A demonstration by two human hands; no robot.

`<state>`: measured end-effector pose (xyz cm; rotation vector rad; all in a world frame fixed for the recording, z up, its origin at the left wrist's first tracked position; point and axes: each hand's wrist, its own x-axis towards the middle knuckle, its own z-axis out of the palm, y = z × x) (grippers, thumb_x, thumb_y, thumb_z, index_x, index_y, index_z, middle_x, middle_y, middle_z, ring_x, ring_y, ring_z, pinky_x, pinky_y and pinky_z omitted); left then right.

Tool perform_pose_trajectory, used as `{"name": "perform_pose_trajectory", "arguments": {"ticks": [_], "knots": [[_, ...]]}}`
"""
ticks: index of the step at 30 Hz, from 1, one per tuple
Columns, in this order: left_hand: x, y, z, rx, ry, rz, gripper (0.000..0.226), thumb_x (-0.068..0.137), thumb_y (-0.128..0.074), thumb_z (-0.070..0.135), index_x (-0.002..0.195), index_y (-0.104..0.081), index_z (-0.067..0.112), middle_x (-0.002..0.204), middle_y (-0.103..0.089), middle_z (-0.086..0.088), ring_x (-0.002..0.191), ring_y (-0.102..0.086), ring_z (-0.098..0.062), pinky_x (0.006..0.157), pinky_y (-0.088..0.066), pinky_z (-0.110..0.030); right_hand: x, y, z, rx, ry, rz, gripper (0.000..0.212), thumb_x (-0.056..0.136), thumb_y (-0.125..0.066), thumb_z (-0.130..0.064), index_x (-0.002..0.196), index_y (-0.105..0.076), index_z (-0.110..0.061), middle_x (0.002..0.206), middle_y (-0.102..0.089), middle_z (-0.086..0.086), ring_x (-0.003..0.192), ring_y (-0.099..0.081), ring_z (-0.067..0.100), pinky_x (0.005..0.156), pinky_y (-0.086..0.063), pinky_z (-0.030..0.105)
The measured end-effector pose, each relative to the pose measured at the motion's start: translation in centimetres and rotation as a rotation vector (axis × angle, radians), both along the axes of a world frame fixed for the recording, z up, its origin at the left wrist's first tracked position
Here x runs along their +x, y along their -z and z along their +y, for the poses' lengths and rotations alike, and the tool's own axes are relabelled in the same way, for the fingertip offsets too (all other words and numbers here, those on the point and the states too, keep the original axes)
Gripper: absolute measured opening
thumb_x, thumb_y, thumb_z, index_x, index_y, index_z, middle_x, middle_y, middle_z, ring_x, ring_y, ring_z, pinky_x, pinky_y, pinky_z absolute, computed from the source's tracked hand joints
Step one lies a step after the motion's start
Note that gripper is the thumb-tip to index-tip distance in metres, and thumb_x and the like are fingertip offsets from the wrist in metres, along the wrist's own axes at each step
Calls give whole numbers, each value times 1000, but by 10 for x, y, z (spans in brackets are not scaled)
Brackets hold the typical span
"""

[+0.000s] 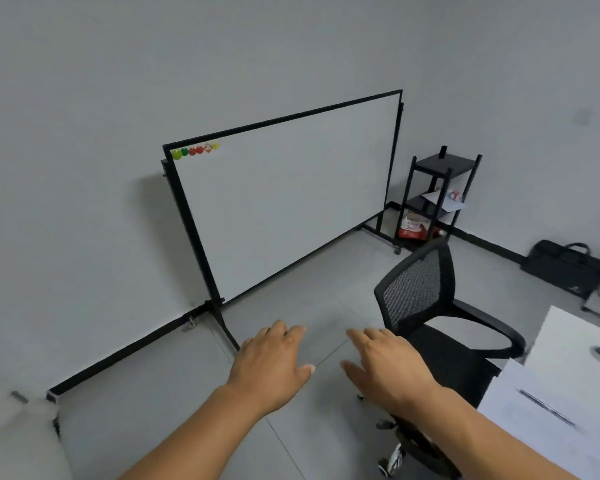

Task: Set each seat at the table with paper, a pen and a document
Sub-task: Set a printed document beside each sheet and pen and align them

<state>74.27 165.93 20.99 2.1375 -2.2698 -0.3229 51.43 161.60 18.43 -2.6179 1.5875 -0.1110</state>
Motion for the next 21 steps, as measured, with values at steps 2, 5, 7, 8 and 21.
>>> {"name": "perform_pose_trajectory", "arguments": {"ticks": [2,5,7,8,21], "knots": [[14,-8,-32,0,73,-2,69,104,-54,63,162,-36,31,143,-51,2,132,-55,-24,107,-49,-42,9,-10,-14,-5,84,7,58,102,-38,-62,146,-47,-26,116,-63,-4,107,-58,23,88,-47,39],[22,-16,-83,-3,184,10,70,104,-54,63,164,-35,31,147,-51,2,134,-54,-24,108,-48,-41,13,-24,-36,3,205,15,55,102,-39,-62,142,-50,-26,115,-62,-4,107,-57,22,90,-50,39],[18,-21,-106,-12,243,17,72,105,-53,62,166,-33,30,151,-50,1,137,-53,-24,109,-47,-40,10,-30,-44,1,262,25,56,102,-39,-63,141,-51,-25,117,-63,-4,108,-58,22,92,-51,41],[13,-22,-124,-21,292,22,72,105,-53,62,166,-33,30,152,-50,1,138,-53,-24,109,-47,-40,6,-30,-52,-4,306,32,55,102,-39,-63,140,-52,-25,118,-63,-4,109,-58,22,92,-52,41],[-64,-9,-313,-7,587,-76,63,105,-55,61,157,-42,30,141,-54,2,129,-57,-22,105,-50,-41,-37,-4,-199,-10,585,-100,45,103,-42,-60,125,-59,-25,111,-62,-5,102,-58,20,88,-52,39]]}}
